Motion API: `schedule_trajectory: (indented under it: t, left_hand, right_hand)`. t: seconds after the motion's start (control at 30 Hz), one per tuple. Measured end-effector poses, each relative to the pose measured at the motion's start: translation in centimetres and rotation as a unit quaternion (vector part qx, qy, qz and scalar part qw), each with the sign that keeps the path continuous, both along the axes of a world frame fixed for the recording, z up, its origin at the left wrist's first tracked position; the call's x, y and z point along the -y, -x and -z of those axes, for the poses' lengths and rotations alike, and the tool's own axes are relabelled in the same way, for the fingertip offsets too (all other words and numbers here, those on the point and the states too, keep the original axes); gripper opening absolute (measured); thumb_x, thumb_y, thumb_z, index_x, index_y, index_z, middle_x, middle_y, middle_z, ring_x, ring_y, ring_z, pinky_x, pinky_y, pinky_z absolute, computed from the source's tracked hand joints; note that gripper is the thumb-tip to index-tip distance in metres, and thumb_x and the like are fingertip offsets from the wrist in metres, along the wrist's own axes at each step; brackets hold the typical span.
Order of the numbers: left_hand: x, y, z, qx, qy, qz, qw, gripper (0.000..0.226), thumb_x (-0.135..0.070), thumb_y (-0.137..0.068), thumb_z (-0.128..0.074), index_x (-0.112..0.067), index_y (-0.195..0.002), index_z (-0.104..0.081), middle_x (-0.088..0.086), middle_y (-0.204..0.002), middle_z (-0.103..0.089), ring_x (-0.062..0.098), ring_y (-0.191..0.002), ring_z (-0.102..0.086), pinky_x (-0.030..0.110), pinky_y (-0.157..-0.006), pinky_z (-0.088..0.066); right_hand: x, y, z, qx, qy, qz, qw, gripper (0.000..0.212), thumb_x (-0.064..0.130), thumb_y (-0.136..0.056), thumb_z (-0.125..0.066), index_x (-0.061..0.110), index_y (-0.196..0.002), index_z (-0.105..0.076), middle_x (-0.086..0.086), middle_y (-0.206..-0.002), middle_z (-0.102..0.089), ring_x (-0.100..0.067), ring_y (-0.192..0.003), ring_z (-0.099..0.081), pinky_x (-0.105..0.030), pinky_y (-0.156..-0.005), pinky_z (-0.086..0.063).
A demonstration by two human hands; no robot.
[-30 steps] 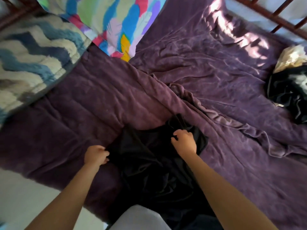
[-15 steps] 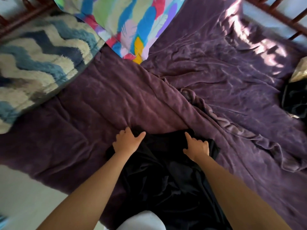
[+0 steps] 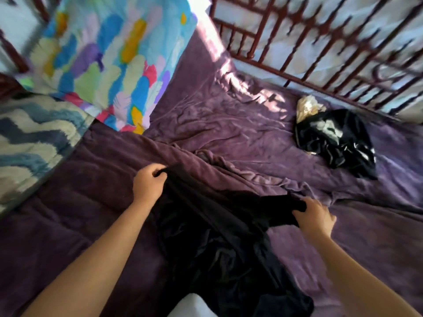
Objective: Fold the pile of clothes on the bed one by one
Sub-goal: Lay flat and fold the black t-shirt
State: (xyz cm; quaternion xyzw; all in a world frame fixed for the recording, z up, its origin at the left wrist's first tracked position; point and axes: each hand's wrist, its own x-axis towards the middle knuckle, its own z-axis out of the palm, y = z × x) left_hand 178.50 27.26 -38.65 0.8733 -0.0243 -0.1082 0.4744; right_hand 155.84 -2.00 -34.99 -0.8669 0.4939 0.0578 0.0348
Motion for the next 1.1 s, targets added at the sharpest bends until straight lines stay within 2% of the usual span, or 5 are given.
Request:
schedule_trajectory:
  t: [0.2, 0.33, 0.47, 0.73, 1.1]
  left_hand:
    - [2.2, 0.6, -11.2, 0.058, 0.244, 0.082, 0.965, 0.022, 0.008, -0.085, -0.052, -0.008, -0.088, -0.066, 0.002, -0.083, -0.065, 0.003, -0.072, -0.060, 0.009, -0.069, -0.045]
    - [4.2, 3.4, -18.8, 0.080, 0.314, 0.174, 0.930, 0.035, 0.007, -0.087, -0.050, -0.024, -0.079, -0.065, -0.014, -0.073, -0.067, -0.003, -0.072, -0.061, 0.008, -0.072, -0.045]
    - [5.9, 6.9, -25.2, 0.121, 0.316, 0.266, 0.903, 0.032, 0.010, -0.086, -0.050, -0.017, -0.080, -0.065, -0.021, -0.065, -0.067, -0.010, -0.068, -0.061, 0.002, -0.067, -0.043]
    - [5.8, 10.5, -31.9, 0.131, 0.338, 0.314, 0.878, 0.046, 0.009, -0.088, -0.047, -0.025, -0.070, -0.071, -0.011, -0.068, -0.069, 0.008, -0.075, -0.062, 0.016, -0.074, -0.047]
    - [2.0, 11.1, -37.6, 0.111, 0.402, 0.288, 0.862, 0.035, 0.013, -0.091, -0.036, -0.009, -0.083, -0.061, -0.006, -0.061, -0.068, 0.003, -0.060, -0.065, 0.014, -0.062, -0.053]
  right_hand:
    - [1.5, 6.2, -7.3, 0.128, 0.048, 0.104, 0.985, 0.029, 0.026, -0.080, -0.061, 0.020, -0.108, -0.063, -0.011, -0.113, -0.064, -0.034, -0.110, -0.051, -0.040, -0.092, -0.030]
    - [1.2, 10.6, -7.8, -0.063, -0.090, 0.026, 0.994, 0.047, 0.040, -0.082, -0.060, 0.036, -0.127, -0.048, 0.007, -0.128, -0.056, -0.021, -0.122, -0.049, -0.050, -0.106, -0.022]
    - [-0.4, 9.3, -9.7, 0.063, -0.181, -0.059, 0.980, 0.070, 0.063, -0.075, -0.060, 0.023, -0.132, -0.050, 0.003, -0.132, -0.054, -0.016, -0.122, -0.050, -0.034, -0.105, -0.032]
    - [-7.6, 4.1, -11.5, 0.281, -0.344, -0.223, 0.868, 0.088, 0.002, -0.077, -0.073, 0.010, -0.146, -0.019, -0.003, -0.123, -0.047, -0.006, -0.111, -0.040, 0.002, -0.077, -0.037]
    - [-10.9, -2.6, -15.2, 0.309, -0.334, -0.280, 0.845, 0.027, -0.011, -0.090, -0.043, -0.009, -0.114, -0.056, -0.002, -0.081, -0.054, 0.000, -0.066, -0.052, -0.016, -0.062, -0.040]
